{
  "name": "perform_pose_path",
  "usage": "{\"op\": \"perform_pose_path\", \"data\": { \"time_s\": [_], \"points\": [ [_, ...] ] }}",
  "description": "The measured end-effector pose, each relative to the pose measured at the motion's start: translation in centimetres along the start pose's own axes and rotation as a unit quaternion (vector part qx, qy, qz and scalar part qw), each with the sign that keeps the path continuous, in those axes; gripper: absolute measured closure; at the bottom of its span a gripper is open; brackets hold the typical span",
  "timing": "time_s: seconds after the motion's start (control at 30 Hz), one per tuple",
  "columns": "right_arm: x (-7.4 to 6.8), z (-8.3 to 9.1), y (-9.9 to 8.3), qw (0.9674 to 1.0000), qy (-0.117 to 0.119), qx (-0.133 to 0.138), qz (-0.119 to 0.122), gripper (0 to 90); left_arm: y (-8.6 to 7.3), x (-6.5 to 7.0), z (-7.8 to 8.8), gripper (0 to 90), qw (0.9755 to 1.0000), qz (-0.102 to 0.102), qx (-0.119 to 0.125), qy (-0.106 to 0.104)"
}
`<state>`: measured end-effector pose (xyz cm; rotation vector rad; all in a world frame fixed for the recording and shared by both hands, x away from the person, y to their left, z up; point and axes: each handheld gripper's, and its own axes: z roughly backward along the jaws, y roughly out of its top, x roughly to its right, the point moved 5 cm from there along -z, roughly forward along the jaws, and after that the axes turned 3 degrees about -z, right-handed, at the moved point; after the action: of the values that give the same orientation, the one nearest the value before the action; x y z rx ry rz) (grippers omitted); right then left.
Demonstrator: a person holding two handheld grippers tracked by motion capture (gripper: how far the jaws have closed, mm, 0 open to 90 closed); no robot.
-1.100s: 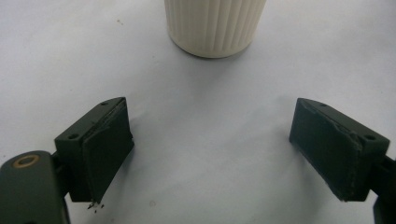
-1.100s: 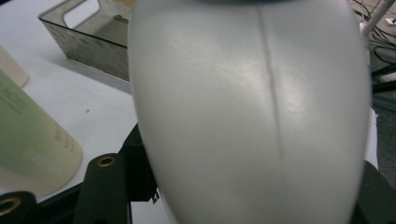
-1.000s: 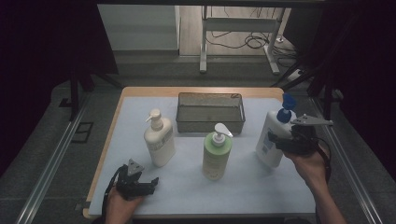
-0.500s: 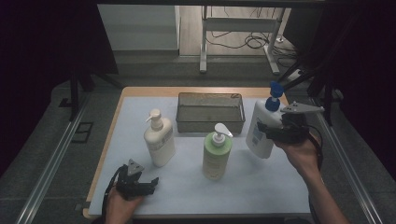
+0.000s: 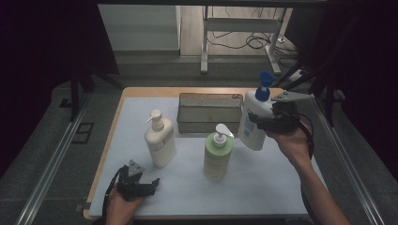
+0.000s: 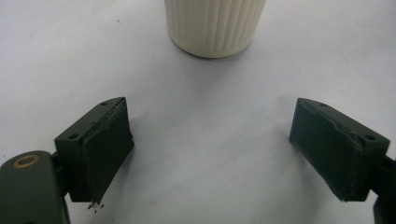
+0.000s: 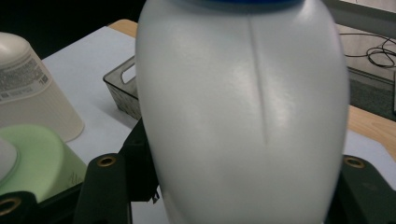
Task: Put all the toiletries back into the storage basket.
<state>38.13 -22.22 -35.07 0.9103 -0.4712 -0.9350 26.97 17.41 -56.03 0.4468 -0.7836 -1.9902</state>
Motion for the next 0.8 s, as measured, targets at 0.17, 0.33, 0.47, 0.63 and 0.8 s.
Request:
{"op": "perform_pose_path", "data": {
  "time_s": [0.17, 0.33, 0.47, 0.63, 0.8],
  "points": [
    [-0.4, -0.6, 1.0, 1.0, 0.003, 0.005, 0.001, 40.1, 0.0, 0.0, 0.0, 12.4, 1.0, -0.001, -0.001, 0.0],
    [-0.7, -1.2, 2.0, 0.9999, 0.001, 0.007, 0.007, 40.1, 0.0, 0.0, 0.0, 12.3, 1.0, -0.001, -0.001, 0.0],
    [-0.9, -1.7, 2.8, 0.9999, 0.002, 0.008, 0.011, 40.1, 0.0, 0.0, 0.0, 12.4, 1.0, -0.001, -0.001, 0.0],
    [-1.1, -2.5, 3.7, 0.9999, 0.005, 0.012, 0.007, 40.1, 0.0, 0.0, 0.0, 12.3, 1.0, -0.001, -0.001, -0.001],
    [-1.2, -3.2, 4.5, 0.9998, 0.005, 0.015, 0.008, 40.1, 0.0, 0.0, 0.0, 12.3, 1.0, -0.001, -0.001, 0.0]
  ]
}}
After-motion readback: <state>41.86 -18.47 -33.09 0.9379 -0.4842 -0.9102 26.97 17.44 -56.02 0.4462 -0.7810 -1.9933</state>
